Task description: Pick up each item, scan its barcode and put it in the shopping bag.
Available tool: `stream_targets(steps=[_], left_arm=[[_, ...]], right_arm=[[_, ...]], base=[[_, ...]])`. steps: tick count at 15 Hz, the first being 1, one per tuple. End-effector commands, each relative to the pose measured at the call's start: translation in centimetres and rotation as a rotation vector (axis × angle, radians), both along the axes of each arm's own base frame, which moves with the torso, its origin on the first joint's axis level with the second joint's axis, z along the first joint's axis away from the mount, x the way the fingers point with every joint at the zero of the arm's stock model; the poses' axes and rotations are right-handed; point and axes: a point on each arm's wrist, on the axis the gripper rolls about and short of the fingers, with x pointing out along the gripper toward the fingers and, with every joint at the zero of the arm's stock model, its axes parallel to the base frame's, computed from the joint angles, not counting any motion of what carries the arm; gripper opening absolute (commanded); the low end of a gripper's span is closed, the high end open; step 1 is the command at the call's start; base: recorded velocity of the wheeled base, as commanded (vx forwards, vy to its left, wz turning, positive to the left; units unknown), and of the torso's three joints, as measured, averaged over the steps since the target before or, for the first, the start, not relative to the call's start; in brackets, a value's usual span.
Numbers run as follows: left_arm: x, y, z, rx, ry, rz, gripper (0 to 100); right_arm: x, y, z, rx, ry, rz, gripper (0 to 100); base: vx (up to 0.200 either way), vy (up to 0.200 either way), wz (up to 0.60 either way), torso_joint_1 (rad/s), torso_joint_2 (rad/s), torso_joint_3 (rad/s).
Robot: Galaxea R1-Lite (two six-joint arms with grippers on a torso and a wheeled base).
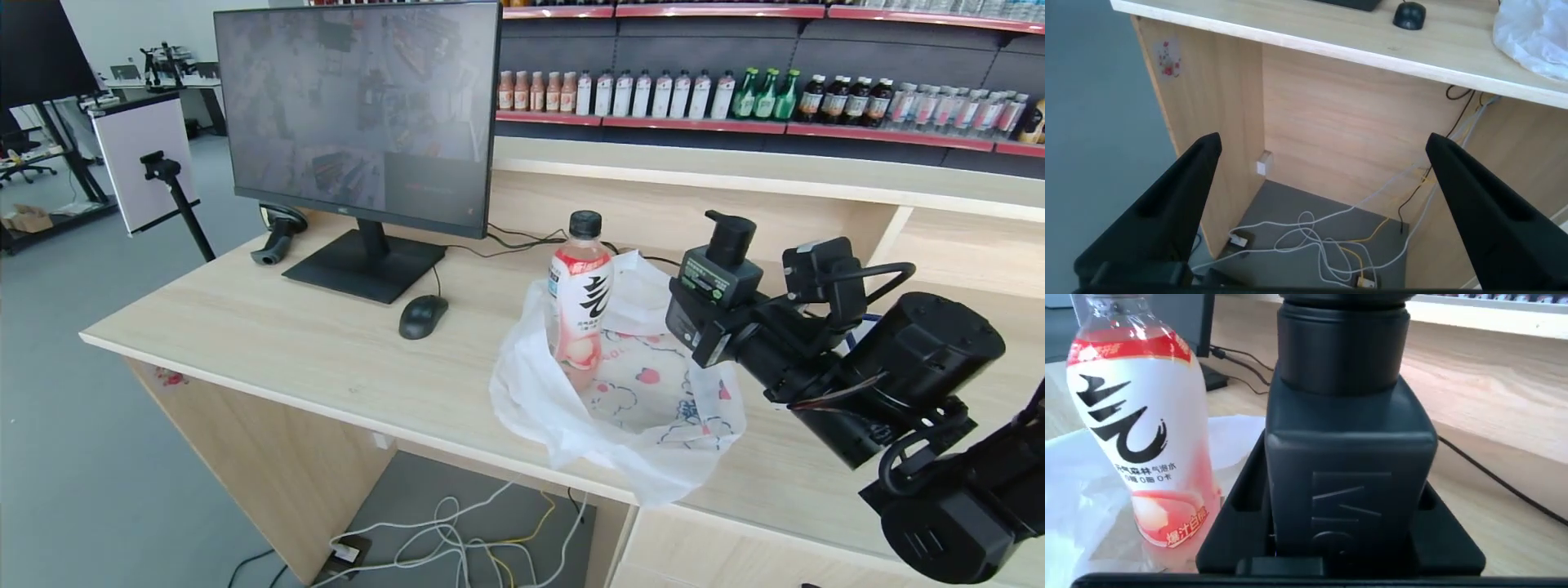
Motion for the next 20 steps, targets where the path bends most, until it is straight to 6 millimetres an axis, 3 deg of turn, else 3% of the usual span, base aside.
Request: stream_targets(steps=[1, 4, 8, 14, 20], left_arm=[[0.0, 0.0, 0.0, 0.001, -0.001, 0.0, 100], [0.0, 0.0, 0.0, -0.001, -0.001, 0.0, 100], [0.0, 0.0, 0.0, -0.001, -0.001, 0.0, 100], [0.0, 0.0, 0.0, -0.001, -0.001, 0.0, 100], [0.0, 0.0, 0.0, -0.003, -0.001, 0.0, 100]], right_arm=[[0.1, 0.0, -1.2, -0.013, 0.041, -0.002, 0], [1.6, 0.7, -2.5, -0.013, 0.069, 0.004, 0], [1.8, 2.0, -3.7, -0.031, 0.098, 0.034, 0], [2.5, 1.6, -4.0, -0.04, 0.098, 0.014, 0], [4.4, 2.2, -4.5, -0.029, 0.077, 0.006, 0]], base=[[0.0, 0.0, 0.0, 0.0, 0.0, 0.0], [0.0, 0.0, 0.0, 0.0, 0.0, 0.0], [0.0, 0.0, 0.0, 0.0, 0.0, 0.0], [0.0, 0.0, 0.0, 0.0, 0.0, 0.0], [0.0, 0.0, 0.0, 0.0, 0.0, 0.0]])
